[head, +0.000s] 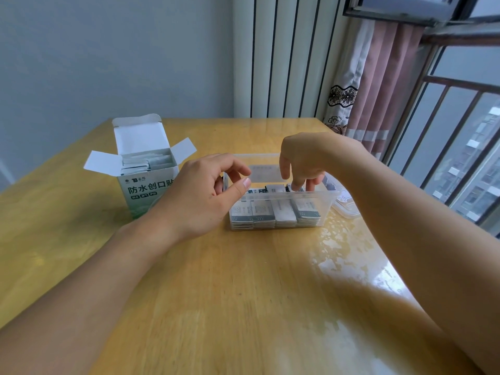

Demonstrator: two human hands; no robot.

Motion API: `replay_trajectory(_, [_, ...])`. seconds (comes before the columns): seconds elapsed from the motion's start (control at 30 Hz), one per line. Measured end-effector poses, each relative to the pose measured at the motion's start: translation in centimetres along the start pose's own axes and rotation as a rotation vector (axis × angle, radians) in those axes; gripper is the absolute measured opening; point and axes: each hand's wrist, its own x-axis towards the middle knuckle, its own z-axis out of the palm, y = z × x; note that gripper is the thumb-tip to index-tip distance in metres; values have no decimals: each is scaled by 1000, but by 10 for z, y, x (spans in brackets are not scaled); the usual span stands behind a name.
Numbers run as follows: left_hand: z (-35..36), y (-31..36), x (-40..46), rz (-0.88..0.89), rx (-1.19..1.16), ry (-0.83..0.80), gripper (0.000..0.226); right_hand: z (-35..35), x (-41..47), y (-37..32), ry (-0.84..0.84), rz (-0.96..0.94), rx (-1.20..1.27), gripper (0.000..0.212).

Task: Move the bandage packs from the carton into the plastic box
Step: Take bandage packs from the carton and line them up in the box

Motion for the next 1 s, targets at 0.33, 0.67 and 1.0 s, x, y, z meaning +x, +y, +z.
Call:
replay_trajectory(0.33, [-9,6,3,48,-13,186,8,-7,-15,-24,331,-327,80,12])
replay_trajectory(0.67, [-93,-49,16,-330,-65,655,12,-25,-20,-122,628,-708,371,8])
replay_trajectory(1.0, [-90,-79,16,-510,-95,581,17,-16,19,-159,376,-640,225,15])
